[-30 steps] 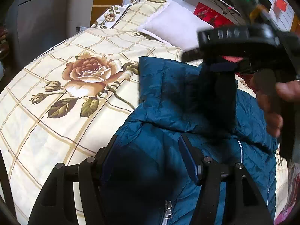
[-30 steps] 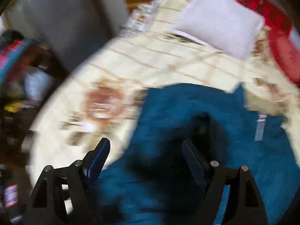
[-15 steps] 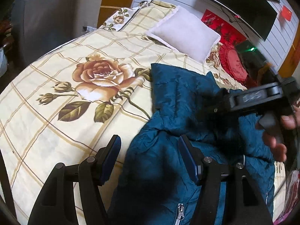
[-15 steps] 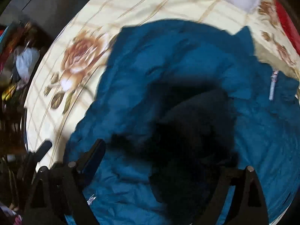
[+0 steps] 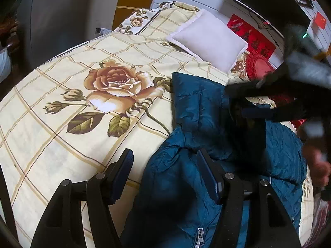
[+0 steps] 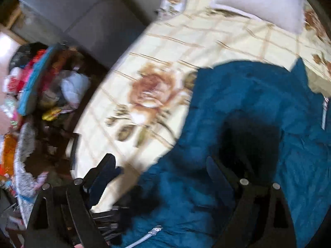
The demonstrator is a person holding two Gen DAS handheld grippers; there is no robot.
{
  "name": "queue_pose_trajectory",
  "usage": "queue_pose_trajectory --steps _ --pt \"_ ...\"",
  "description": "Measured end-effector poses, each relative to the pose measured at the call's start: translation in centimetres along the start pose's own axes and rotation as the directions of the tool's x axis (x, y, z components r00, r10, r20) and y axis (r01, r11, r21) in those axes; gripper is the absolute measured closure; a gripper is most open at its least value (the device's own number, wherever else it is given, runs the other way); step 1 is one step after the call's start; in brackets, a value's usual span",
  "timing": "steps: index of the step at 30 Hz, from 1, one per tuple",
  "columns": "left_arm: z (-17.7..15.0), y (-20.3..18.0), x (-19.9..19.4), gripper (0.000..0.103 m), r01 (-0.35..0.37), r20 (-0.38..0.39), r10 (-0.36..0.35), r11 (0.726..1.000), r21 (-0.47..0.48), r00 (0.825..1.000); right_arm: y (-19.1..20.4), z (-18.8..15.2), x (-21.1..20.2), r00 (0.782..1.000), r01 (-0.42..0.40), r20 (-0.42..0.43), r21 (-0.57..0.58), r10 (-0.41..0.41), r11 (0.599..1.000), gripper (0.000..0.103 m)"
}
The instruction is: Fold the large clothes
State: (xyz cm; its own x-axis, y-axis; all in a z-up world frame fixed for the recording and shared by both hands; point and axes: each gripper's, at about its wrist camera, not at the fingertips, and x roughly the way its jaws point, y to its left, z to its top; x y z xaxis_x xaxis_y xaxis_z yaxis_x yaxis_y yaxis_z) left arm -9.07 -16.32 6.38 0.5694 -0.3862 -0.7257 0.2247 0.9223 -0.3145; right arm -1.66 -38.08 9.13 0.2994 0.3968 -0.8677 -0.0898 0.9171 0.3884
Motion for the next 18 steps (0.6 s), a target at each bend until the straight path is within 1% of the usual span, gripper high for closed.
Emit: queue_pose_trajectory --steps 1,2,3,5,7,8,9,10,11,12,13,15,16,18 --pt "0.0 0.0 -0.1 0.057 0.001 0.001 -0.001 1.0 -0.002 1.0 -0.1 -0.1 0.6 0.999 0.05 -0.009 0.008 -0.05 0.999 0.011" --pt "0.1 0.1 -0.2 0.057 0.002 0.003 -0.002 1.0 -0.004 1.0 -0.9 -0.3 1.0 0.992 0.121 -0.042 0.028 -0.119 0.992 0.011" --pt "0.1 0.2 -0.4 0.057 0.003 0.008 -0.003 1.0 -0.005 1.0 -1.2 -0.4 1.6 0.988 0.141 -0.07 0.044 -0.137 0.989 0.011" --pt "0.3 0.6 -0.6 0.057 -0.005 0.019 0.005 1.0 -0.005 1.0 -2.4 -1.2 2.1 0.974 0.177 -0.155 0.076 -0.163 0.981 0.011" --pt "0.5 1.1 -0.7 0.057 -0.019 0.024 0.02 1.0 -0.02 1.0 -2.8 -1.8 2.6 0.967 0.192 -0.185 0.064 -0.177 0.979 0.011" --pt "0.6 1.3 -0.7 0.057 -0.02 0.023 0.021 0.999 -0.028 1.0 -3.0 -2.2 2.9 0.97 0.157 -0.196 0.072 -0.141 0.985 0.011" --pt "0.7 1.6 -0.7 0.057 -0.02 0.024 0.021 0.999 -0.043 1.0 -3.2 -2.5 3.2 0.978 0.084 -0.201 0.112 -0.06 0.99 0.009" --pt "0.8 1.9 -0.9 0.057 -0.019 0.031 0.021 0.998 -0.058 0.999 -3.5 -2.7 3.6 0.978 -0.023 -0.201 0.171 0.058 0.985 0.009" --pt "0.9 2.1 -1.1 0.057 -0.02 0.042 0.023 0.997 -0.068 0.999 -3.7 -2.8 3.8 0.969 -0.122 -0.186 0.223 0.165 0.967 0.009" --pt "0.9 2.2 -1.4 0.057 -0.021 0.056 0.025 0.997 -0.075 0.998 -3.8 -2.7 3.9 0.961 -0.181 -0.16 0.245 0.224 0.952 0.009" --pt "1.0 2.3 -1.8 0.057 -0.022 0.07 0.028 0.997 -0.08 0.997 -3.8 -2.4 3.5 0.949 -0.273 -0.087 0.264 0.304 0.925 0.009" --pt "1.1 2.4 -2.4 0.057 -0.022 0.099 0.031 0.996 -0.089 0.995 -4.3 -2.0 2.3 0.926 -0.37 0.035 0.29 0.377 0.883 0.008" --pt "1.2 2.4 -2.4 0.057 -0.016 0.103 0.026 0.996 -0.093 0.994 -4.7 -2.0 1.6 0.904 -0.425 0.086 0.301 0.419 0.854 0.008" --pt "1.3 2.1 -2.3 0.057 -0.002 0.093 0.011 0.996 -0.091 0.996 -5.3 -2.4 0.3 0.824 -0.563 0.151 0.315 0.546 0.764 0.008"
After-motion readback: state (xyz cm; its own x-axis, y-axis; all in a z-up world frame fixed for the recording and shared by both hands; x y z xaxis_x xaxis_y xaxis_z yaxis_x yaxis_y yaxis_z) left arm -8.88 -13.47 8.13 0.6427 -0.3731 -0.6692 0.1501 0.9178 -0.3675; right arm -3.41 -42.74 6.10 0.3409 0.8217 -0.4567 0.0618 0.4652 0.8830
